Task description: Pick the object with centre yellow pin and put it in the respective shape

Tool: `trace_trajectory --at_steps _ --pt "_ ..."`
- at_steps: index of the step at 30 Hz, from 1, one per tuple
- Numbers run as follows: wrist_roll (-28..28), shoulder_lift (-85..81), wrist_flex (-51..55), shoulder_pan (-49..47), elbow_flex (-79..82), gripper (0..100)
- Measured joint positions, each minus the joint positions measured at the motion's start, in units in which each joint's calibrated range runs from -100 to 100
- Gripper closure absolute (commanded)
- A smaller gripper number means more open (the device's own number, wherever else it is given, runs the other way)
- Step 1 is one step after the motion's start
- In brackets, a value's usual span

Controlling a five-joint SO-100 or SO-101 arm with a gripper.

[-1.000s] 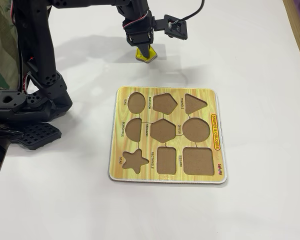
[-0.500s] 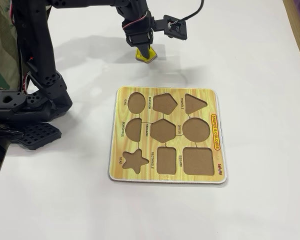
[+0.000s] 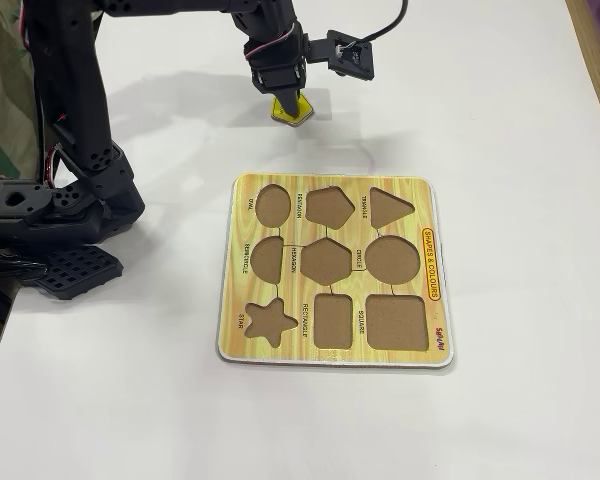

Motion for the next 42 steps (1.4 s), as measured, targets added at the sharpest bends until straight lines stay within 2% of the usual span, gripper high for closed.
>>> trace_trajectory --at_steps 12,17,35,42 --pt "0.00 -0.09 0.00 0.09 1.08 92" --pt "0.00 -0.09 0.00 0.09 1.35 99" --pt "0.00 -0.26 0.00 0.09 2.16 99" --pt "0.00 -2.49 0.60 2.81 2.88 99"
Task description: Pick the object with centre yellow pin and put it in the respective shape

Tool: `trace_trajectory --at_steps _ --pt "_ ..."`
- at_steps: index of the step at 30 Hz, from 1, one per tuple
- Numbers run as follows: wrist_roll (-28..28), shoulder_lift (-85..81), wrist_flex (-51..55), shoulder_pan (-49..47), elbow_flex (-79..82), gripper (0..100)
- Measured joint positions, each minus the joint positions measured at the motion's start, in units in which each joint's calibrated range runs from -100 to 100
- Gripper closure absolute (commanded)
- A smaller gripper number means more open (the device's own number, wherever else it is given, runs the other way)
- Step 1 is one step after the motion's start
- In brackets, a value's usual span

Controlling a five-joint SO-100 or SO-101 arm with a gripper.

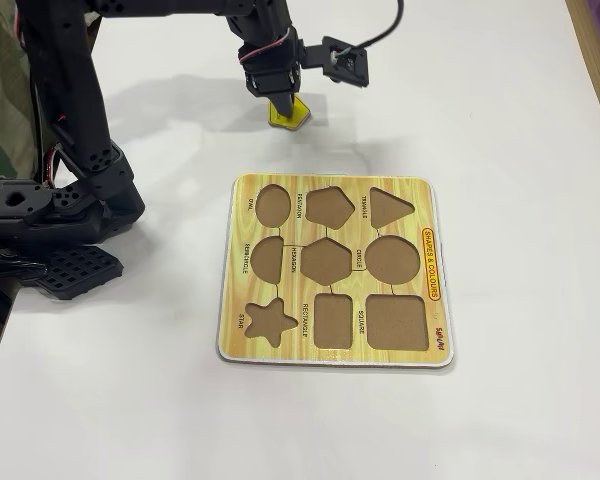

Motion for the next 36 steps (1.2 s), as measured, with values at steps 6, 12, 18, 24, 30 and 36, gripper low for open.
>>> trace_trajectory --at_steps 6,12,18,24,30,36 --pt "2.96 -2.15 0.34 4.77 1.17 99" --pt "5.82 -5.33 0.34 10.85 2.34 99" --pt "8.27 -9.19 0.34 17.31 6.03 99" --pt "8.79 -12.46 0.34 23.20 8.90 99" --pt "9.10 -15.81 0.34 27.97 11.69 99" --pt "9.10 -16.32 0.34 30.40 12.32 99"
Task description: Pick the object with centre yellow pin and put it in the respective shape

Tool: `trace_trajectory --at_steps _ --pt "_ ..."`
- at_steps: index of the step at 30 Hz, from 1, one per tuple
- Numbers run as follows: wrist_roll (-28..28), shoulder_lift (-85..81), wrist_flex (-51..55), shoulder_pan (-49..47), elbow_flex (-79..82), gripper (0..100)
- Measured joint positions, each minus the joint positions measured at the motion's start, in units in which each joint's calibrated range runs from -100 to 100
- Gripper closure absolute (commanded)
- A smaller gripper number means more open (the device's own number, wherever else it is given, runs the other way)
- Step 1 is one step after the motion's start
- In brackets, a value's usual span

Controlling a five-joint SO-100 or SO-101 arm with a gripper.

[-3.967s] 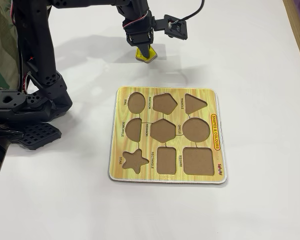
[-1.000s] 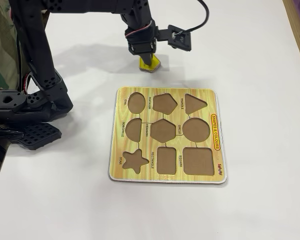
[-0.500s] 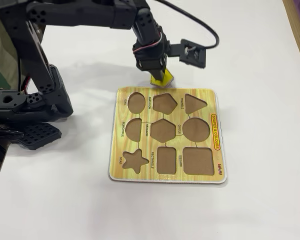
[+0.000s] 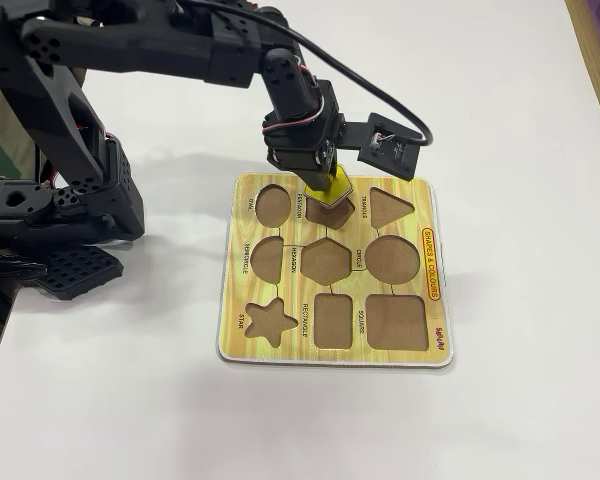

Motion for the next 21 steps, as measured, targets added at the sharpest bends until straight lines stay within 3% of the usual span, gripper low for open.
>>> trace_trajectory --at_steps 21 --pt "2.44 1.80 0.00 1.96 0.09 99"
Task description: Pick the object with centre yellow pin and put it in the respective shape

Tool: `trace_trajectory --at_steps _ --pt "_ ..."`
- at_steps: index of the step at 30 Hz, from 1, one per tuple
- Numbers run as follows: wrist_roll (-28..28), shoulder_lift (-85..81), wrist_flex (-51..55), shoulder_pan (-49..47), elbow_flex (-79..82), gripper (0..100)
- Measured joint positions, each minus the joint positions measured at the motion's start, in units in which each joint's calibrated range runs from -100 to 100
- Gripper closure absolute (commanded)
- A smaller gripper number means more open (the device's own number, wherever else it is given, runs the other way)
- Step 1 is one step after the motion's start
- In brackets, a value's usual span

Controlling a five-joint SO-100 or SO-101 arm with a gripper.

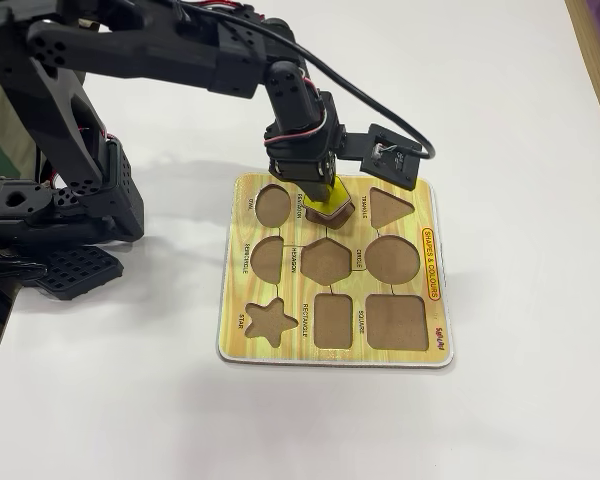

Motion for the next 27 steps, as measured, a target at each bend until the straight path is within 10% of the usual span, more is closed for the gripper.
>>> trace_trajectory --at_steps 27 --pt "1.92 3.26 -0.43 1.87 -0.09 99"
